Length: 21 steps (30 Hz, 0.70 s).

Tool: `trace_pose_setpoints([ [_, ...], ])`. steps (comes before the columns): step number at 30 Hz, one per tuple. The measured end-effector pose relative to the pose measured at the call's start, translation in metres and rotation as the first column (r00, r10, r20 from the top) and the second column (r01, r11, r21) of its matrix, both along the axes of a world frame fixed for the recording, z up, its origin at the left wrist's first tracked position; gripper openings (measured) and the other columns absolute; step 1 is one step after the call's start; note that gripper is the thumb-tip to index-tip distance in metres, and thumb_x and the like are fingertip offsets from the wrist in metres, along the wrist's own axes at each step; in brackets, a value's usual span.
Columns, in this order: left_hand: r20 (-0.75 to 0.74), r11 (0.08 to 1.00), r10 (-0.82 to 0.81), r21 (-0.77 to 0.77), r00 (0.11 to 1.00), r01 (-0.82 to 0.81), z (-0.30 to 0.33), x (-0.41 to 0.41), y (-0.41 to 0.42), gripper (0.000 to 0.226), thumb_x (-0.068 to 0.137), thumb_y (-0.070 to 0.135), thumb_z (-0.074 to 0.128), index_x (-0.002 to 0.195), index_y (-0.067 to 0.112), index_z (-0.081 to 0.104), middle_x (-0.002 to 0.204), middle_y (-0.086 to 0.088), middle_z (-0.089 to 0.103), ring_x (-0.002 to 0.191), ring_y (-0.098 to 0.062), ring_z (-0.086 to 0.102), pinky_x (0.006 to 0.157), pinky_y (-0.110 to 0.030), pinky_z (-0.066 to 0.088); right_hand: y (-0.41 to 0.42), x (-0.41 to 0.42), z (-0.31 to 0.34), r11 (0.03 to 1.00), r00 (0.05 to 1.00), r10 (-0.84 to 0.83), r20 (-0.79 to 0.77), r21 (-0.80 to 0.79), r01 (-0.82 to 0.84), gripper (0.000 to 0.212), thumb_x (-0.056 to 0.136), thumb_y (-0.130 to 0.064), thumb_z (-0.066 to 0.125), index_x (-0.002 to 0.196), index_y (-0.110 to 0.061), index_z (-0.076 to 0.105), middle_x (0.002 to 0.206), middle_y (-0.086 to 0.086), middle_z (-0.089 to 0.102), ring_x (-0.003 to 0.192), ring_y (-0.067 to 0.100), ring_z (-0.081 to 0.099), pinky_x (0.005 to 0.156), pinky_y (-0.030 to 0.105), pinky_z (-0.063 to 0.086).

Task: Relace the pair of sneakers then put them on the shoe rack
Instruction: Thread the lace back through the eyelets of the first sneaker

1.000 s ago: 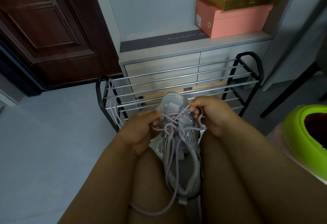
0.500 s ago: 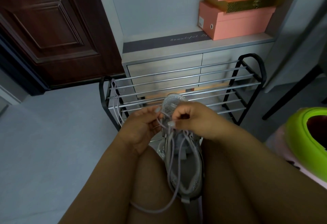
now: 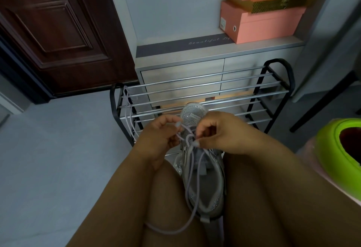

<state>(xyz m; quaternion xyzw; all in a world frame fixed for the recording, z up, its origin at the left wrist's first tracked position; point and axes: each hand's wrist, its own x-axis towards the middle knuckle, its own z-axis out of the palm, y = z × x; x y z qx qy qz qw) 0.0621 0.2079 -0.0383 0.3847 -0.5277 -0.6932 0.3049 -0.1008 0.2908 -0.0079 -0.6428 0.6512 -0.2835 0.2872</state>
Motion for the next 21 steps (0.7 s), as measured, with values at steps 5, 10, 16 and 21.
trace_pose_setpoints([
  [5,0.064,0.995,-0.052,-0.087,0.997,0.058,-0.001,0.000,0.002,0.013,0.092,0.007,0.054,0.090,0.013,0.065,0.080,-0.006,0.065,0.073,-0.019,0.060,0.073,-0.034,0.050,-0.001,-0.001,0.000,0.997,0.988,0.014,-0.151,0.071,-0.003,0.008,0.082,-0.031,0.070,0.077,-0.028,0.064,0.071,-0.012,0.058,0.059,-0.004,0.051,0.052,0.007,0.037],
  [10,0.076,0.995,-0.040,-0.086,0.996,0.047,-0.002,0.000,0.001,0.013,0.092,0.006,0.053,0.091,0.010,0.065,0.080,-0.009,0.064,0.070,-0.019,0.059,0.069,-0.031,0.050,-0.001,-0.008,-0.003,0.986,0.992,-0.046,0.120,0.164,0.026,0.013,0.089,-0.025,0.061,0.080,-0.016,0.064,0.071,-0.001,0.061,0.060,0.004,0.053,0.063,0.020,0.045],
  [16,0.059,0.998,-0.041,-0.055,0.997,0.044,-0.003,-0.002,0.000,0.015,0.092,0.004,0.053,0.088,0.010,0.066,0.077,-0.010,0.065,0.066,-0.016,0.062,0.064,-0.026,0.053,0.000,0.000,0.001,0.993,0.994,0.029,-0.107,0.113,-0.017,0.018,0.079,-0.041,0.069,0.081,-0.023,0.064,0.075,-0.005,0.062,0.064,0.004,0.054,0.059,0.021,0.043],
  [21,0.080,0.997,-0.038,-0.065,0.996,0.044,-0.004,-0.001,0.000,0.014,0.092,0.002,0.053,0.087,0.008,0.065,0.079,-0.015,0.062,0.066,-0.019,0.060,0.060,-0.024,0.054,-0.001,-0.005,0.000,0.995,0.998,-0.043,-0.043,0.085,0.046,0.013,0.078,-0.027,0.074,0.080,-0.020,0.065,0.070,-0.008,0.061,0.058,0.000,0.051,0.053,0.012,0.040],
])
